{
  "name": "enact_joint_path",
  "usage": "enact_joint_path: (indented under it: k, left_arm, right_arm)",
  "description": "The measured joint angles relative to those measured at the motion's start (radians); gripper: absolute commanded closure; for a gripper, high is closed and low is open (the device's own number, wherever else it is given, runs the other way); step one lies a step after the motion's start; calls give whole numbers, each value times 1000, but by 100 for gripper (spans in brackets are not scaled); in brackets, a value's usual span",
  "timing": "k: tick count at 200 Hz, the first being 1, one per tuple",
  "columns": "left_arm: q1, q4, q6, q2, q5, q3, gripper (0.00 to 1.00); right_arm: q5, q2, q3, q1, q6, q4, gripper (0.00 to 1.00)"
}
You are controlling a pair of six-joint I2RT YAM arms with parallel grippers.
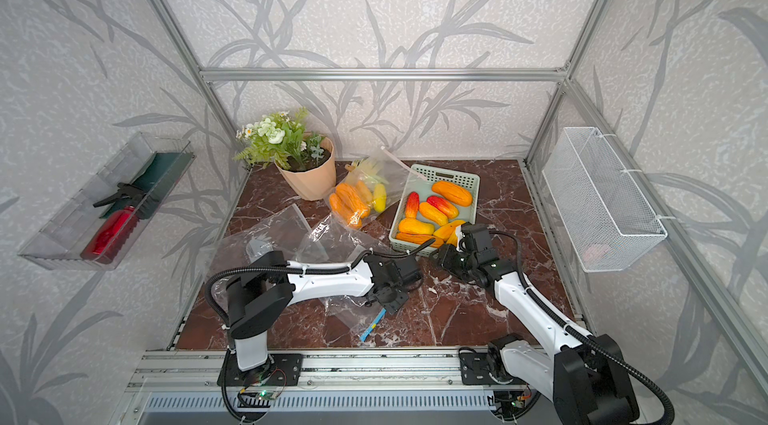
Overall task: Place the mango in a zip-top bag and seal the zipper
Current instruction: Pick up the zipper food storage bag at the center of the board.
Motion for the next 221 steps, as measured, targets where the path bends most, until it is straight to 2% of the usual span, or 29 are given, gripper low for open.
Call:
enact_joint_path:
  k: [8, 107, 154, 221]
  left_arm:
    - [15, 8, 0, -10, 11, -10, 100]
    - [172, 79, 45, -153, 171, -100, 100]
    - [270, 69, 33, -294, 245, -98, 100]
    - [355, 1, -26, -491, 225, -71, 100]
  right_arm:
    - [0, 0, -1, 0, -2, 6, 52]
    - [4, -10, -17, 122, -25, 45, 57]
    - [-13, 43, -21, 204, -17, 164, 48]
    - [-84, 254, 94, 287, 28, 315, 42]
